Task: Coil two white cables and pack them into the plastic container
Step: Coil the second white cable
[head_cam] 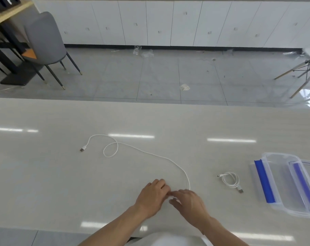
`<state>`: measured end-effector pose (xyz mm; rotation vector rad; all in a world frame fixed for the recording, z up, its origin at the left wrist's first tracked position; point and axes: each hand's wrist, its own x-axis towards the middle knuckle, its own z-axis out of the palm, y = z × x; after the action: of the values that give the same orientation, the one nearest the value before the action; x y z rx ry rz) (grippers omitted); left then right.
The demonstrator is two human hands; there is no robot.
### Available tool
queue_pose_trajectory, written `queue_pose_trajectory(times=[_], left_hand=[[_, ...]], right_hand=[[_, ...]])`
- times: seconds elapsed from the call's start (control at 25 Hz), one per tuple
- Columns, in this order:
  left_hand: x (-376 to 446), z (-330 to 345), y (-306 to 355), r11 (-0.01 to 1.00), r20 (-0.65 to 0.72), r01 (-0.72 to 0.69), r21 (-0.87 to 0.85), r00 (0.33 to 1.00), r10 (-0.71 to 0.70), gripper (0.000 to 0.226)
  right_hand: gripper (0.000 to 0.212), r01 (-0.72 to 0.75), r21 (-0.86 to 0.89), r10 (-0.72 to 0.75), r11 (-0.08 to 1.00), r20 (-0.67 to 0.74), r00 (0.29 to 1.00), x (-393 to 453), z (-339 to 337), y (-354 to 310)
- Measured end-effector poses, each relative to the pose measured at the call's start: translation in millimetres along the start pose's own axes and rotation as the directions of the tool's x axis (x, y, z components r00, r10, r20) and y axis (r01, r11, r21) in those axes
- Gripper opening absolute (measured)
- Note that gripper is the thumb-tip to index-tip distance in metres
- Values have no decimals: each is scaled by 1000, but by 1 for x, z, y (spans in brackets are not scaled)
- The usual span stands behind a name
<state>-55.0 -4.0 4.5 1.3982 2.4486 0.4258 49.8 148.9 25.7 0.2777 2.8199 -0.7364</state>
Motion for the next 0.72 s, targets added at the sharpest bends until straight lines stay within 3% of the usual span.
queue_pose_trajectory(times=[0.16,0.24,0.36,0.44,0.52,0.6,0.68,0.72], left_hand=[[-3,-25,-7,994,-162,-109,-12,981,106,2],[-2,-37,-6,991,-210,-132,2,969,130,4],[2,-53,-1,993,-266,-101,-64,961,81,7],[4,-59,5,975,-258,-25,-219,965,-33,16],[6,-66,14,832,-163,85,-548,965,-206,21],[8,-70,24,559,14,192,-807,952,-306,32],[9,-70,36,335,156,252,-908,945,-289,33],[8,-70,41,271,190,258,-927,949,-251,33]], right_hand=[[27,-157,301,130,940,109,986,6,-19,-15],[28,-193,434,150,880,133,980,7,-31,-20],[21,-266,676,211,687,166,963,6,-49,-27],[19,-301,776,235,554,201,951,3,-62,-29],[18,-330,851,226,409,256,940,0,-76,-31],[18,-313,911,191,269,268,944,-2,-87,-34],[19,-274,952,183,140,247,952,-2,-97,-36],[20,-250,965,192,79,232,954,-1,-102,-37]])
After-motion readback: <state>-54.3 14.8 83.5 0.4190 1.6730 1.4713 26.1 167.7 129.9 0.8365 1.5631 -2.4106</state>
